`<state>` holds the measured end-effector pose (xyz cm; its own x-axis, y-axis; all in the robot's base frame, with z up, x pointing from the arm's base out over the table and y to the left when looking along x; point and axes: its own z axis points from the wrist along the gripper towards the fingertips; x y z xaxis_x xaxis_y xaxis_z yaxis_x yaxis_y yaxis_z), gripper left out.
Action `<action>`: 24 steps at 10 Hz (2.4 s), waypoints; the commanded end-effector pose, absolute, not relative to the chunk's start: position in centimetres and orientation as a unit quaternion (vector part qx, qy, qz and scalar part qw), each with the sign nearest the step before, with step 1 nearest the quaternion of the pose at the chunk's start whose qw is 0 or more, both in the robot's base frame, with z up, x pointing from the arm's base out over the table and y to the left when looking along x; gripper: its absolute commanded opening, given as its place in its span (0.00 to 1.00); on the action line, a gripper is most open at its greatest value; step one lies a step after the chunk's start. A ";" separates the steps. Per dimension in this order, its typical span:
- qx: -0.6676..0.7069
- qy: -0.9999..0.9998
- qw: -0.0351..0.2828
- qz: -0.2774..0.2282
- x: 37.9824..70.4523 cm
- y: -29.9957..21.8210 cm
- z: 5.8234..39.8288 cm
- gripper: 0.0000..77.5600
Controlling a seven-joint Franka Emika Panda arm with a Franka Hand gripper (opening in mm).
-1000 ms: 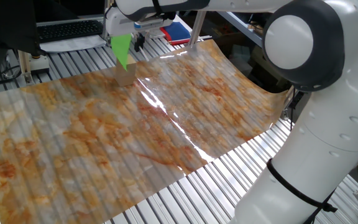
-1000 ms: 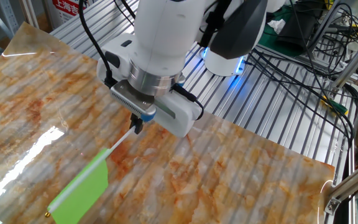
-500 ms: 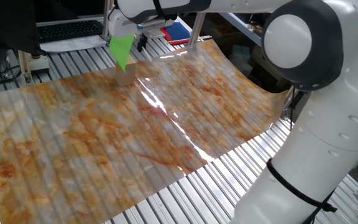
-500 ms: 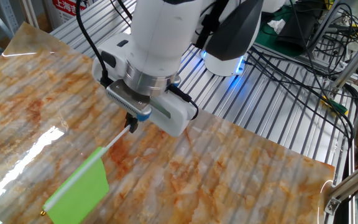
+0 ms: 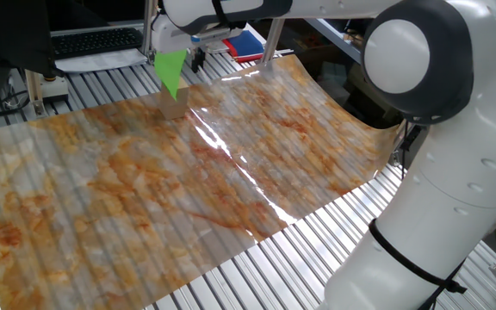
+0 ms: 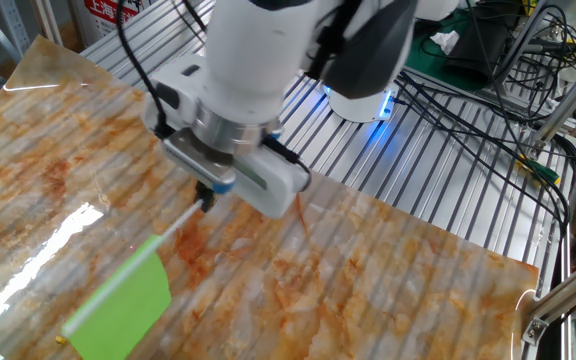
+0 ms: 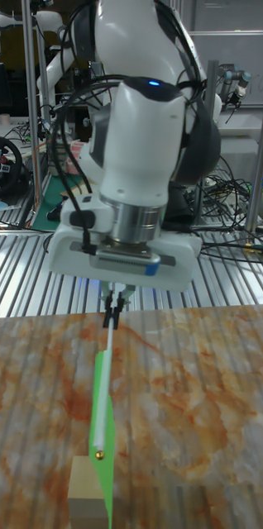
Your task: Wave the flag
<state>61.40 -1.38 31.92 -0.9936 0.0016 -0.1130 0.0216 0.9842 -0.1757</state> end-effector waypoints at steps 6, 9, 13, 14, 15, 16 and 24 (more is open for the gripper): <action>0.049 0.996 0.042 -0.066 63.1 -18.2 31.4 0.01; 0.013 0.994 0.051 -0.094 63.3 -24.7 30.8 0.01; -0.029 0.994 0.045 -0.099 64.3 -27.8 32.0 0.01; -0.008 0.994 0.046 -0.100 64.1 -25.3 32.0 0.01; 0.007 0.994 0.044 -0.102 63.7 -23.3 32.0 0.01; 0.029 0.993 0.044 -0.102 62.8 -20.7 31.8 0.01; 0.107 0.991 0.029 -0.072 58.8 -7.7 29.9 0.01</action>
<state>61.83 -17.58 30.55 -0.9947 0.0645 -0.0802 0.0776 0.9820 -0.1722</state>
